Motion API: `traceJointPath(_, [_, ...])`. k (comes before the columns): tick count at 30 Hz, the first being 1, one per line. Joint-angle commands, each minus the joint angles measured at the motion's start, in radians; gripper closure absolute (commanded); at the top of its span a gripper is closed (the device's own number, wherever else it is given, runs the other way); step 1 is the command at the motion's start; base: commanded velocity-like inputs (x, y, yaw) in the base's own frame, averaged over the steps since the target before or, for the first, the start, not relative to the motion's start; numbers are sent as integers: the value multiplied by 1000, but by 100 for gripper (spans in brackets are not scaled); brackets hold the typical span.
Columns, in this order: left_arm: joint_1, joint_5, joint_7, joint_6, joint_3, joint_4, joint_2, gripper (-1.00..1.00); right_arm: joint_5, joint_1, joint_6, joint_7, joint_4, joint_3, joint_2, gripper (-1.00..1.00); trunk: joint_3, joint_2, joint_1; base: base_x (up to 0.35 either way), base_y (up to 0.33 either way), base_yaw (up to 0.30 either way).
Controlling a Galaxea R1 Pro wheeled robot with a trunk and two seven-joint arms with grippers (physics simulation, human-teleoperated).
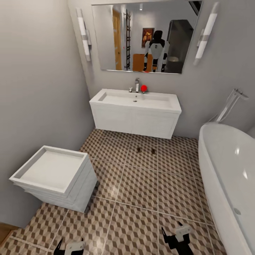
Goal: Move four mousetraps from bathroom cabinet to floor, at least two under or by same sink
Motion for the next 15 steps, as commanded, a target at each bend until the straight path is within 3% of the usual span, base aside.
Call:
traceJointPath(1, [-1,3,10,0,-8,-4,1,-100,-3,0,-2,-7,0,9,0,-100,-2,-2,0,0,0,287])
traceJointPath(15, [-1,3,10,0,-8,-3,1,-100,-3,0,-2,-7,0,9,0,-100,-2,-2,0,0,0,287])
